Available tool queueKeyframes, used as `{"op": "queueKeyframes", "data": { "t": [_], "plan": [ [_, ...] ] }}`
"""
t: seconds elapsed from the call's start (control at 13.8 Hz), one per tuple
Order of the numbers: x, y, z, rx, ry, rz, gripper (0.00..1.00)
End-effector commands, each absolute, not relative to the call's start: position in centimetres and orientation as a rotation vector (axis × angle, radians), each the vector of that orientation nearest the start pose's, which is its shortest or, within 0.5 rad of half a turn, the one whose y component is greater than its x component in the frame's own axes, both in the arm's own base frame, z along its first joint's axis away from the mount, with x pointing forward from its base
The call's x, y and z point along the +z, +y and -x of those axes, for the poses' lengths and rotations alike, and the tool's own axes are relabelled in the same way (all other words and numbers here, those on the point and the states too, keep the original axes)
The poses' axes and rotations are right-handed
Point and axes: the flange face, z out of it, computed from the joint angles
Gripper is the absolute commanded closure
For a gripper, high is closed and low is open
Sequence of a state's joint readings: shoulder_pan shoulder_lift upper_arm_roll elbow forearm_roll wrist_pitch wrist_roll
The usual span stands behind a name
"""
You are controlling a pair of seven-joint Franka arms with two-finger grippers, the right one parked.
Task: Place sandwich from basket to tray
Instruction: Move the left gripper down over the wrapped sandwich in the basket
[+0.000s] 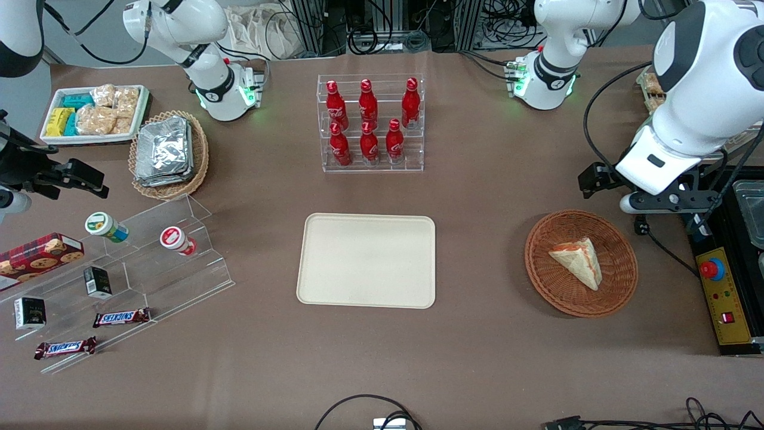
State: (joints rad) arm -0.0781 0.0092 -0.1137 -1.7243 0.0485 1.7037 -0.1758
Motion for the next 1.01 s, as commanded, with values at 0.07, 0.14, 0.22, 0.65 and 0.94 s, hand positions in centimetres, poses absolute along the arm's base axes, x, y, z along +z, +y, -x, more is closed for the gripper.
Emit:
{"op": "queueKeyframes", "data": {
  "t": [0.07, 0.14, 0.22, 0.65, 0.94],
  "plan": [
    [55.5, -10.0, -55.7, 0.043, 0.042, 3.089, 0.0],
    [54.7, -9.6, -56.5, 0.009, 0.028, 3.094, 0.0],
    [53.1, -8.3, -58.1, -0.05, -0.007, 3.102, 0.0],
    [42.5, -5.3, -60.4, -0.06, -0.798, 2.993, 0.0],
    [35.0, -4.6, -60.2, -0.036, -1.051, 2.913, 0.0]
  ]
}}
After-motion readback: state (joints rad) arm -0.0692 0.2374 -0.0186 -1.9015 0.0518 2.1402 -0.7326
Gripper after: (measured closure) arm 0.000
